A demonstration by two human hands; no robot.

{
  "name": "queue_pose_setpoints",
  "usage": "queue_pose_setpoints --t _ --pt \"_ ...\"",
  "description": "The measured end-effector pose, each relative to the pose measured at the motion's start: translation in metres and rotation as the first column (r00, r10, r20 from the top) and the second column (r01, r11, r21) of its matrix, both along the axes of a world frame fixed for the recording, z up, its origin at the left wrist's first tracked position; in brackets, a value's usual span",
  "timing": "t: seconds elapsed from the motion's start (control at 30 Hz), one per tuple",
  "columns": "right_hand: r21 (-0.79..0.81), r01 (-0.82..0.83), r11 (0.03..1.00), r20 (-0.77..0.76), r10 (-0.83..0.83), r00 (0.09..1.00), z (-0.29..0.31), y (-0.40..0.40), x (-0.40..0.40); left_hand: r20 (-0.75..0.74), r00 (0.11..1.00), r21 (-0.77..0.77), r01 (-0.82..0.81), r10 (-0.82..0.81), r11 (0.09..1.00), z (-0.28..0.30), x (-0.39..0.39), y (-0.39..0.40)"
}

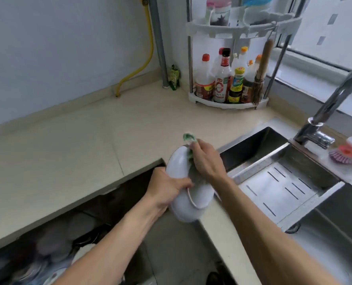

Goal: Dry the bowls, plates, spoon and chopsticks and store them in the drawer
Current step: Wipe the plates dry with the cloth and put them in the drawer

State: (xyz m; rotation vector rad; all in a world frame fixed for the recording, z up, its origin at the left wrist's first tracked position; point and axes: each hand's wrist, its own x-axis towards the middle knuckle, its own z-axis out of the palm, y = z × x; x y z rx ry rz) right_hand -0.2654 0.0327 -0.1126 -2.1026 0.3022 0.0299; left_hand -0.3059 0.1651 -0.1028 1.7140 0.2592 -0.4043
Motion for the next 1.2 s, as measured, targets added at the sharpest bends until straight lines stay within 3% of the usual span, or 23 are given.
queue_pose_setpoints --t 0.07,0.13,0.23,0.33,0.4,0.53,0.6,0.67,0.73,0.8,1.0,1.07,1.13,1.2 --pt "-0.024 -0.074 0.997 0.095 0.076 0.993 -0.006 0.039 -0.012 0.011 0.999 0.043 0.031 -0.031 0.999 -0.001 -0.01 0.032" --pt "0.083 -0.068 0.994 0.074 0.061 0.995 -0.016 0.075 -0.028 0.028 0.999 0.085 0.029 -0.031 0.996 0.001 -0.026 0.078" --pt "0.25 0.064 0.966 -0.188 -0.016 0.982 -0.029 0.11 -0.046 0.057 0.998 0.1 0.012 -0.017 0.995 0.001 -0.055 0.142" --pt "0.212 0.01 0.977 -0.342 0.064 0.938 -0.051 0.155 -0.064 0.09 0.996 0.153 -0.041 0.027 0.987 -0.004 -0.091 0.208" --pt "0.144 -0.07 0.987 -0.312 0.112 0.943 -0.063 0.187 -0.076 0.12 0.993 0.316 -0.028 -0.01 0.948 -0.008 -0.117 0.25" --pt "0.167 -0.174 0.97 -0.348 0.224 0.91 -0.067 0.245 -0.084 0.116 0.97 0.65 0.088 -0.213 0.754 -0.02 -0.161 0.319" --pt "0.192 -0.231 0.954 -0.502 0.298 0.812 -0.07 0.269 -0.088 0.124 0.947 0.737 0.112 -0.297 0.666 -0.03 -0.178 0.346" --pt "0.175 -0.371 0.912 -0.656 0.389 0.647 -0.076 0.301 -0.092 0.129 0.925 0.811 0.108 -0.356 0.575 -0.045 -0.192 0.373" --pt "0.202 -0.486 0.85 -0.734 0.46 0.5 -0.094 0.339 -0.094 0.134 0.91 0.846 0.1 -0.391 0.524 -0.062 -0.203 0.403" --pt "0.216 -0.547 0.809 -0.759 0.492 0.427 -0.112 0.375 -0.095 0.12 0.906 0.87 0.101 -0.406 0.482 -0.084 -0.211 0.429" --pt "0.213 -0.598 0.773 -0.8 0.489 0.347 -0.184 0.468 -0.089 0.131 0.97 0.869 -0.014 -0.203 0.495 -0.167 -0.231 0.511" --pt "0.214 -0.608 0.765 -0.79 0.501 0.352 -0.214 0.497 -0.093 0.048 0.993 0.832 -0.099 0.107 0.545 -0.195 -0.24 0.535" --pt "0.217 -0.607 0.765 -0.789 0.503 0.352 -0.236 0.517 -0.097 -0.127 0.877 0.673 -0.267 0.463 0.689 -0.215 -0.246 0.557" --pt "0.213 -0.582 0.785 -0.812 0.473 0.342 -0.264 0.534 -0.104 -0.27 0.776 0.474 -0.408 0.57 0.78 -0.236 -0.249 0.58"
